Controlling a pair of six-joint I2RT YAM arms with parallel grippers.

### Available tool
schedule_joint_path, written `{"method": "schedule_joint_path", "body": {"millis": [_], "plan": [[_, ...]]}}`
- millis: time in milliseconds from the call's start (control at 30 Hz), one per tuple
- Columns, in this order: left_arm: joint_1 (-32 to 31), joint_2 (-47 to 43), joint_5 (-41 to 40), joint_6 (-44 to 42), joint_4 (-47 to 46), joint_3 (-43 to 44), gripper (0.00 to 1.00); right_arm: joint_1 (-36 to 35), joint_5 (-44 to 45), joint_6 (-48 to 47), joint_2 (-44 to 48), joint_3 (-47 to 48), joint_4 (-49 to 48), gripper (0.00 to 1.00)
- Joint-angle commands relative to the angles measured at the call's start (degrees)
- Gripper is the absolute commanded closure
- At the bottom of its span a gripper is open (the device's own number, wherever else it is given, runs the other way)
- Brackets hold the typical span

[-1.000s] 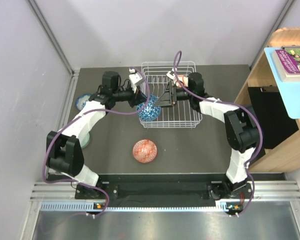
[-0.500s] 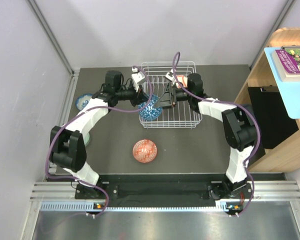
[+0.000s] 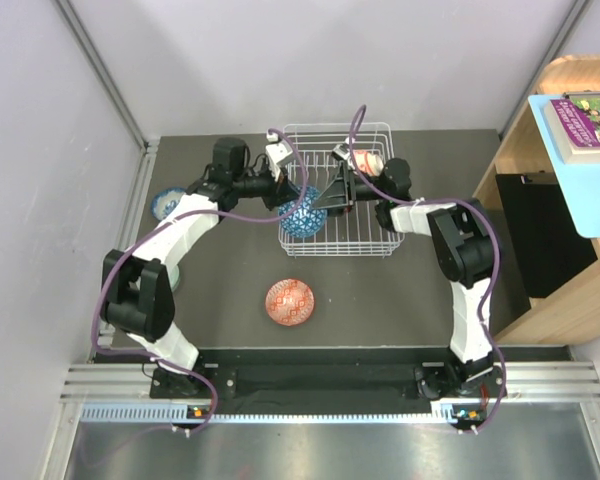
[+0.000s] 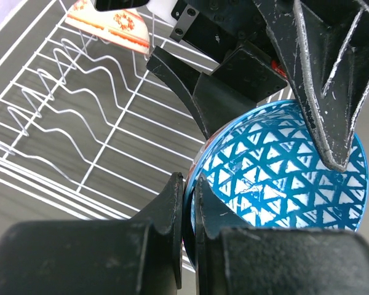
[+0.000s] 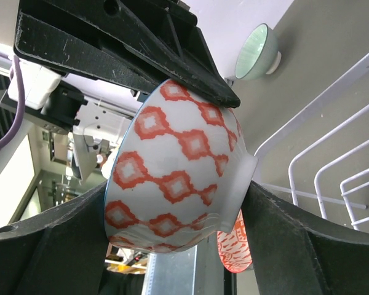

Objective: Load the bowls into the dish rack

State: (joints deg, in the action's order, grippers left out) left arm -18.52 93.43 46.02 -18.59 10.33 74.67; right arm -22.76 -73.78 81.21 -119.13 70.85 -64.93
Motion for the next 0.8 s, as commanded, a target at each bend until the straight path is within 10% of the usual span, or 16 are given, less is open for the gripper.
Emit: {"method": "schedule_joint_path", "body": {"millis": [0,333,767], "plan": [[-0.8,1.7,-0.1,-1.2,-3.6,2.9,1.0,-0.6,-1.5,4.0,0.9,0.5,-10.7,0.27],[-1.1,1.9,-1.5,-1.3,-3.7,2.5,0.98,-0.7,-1.6,2.5,1.8,-0.1,-9.6,0.6],[-1.1,-0.4,-0.5,-0.7,-4.1,-0.1,0.62,0.5,1.4,-11.3,4.6,-0.9,8.5,1.0]]}}
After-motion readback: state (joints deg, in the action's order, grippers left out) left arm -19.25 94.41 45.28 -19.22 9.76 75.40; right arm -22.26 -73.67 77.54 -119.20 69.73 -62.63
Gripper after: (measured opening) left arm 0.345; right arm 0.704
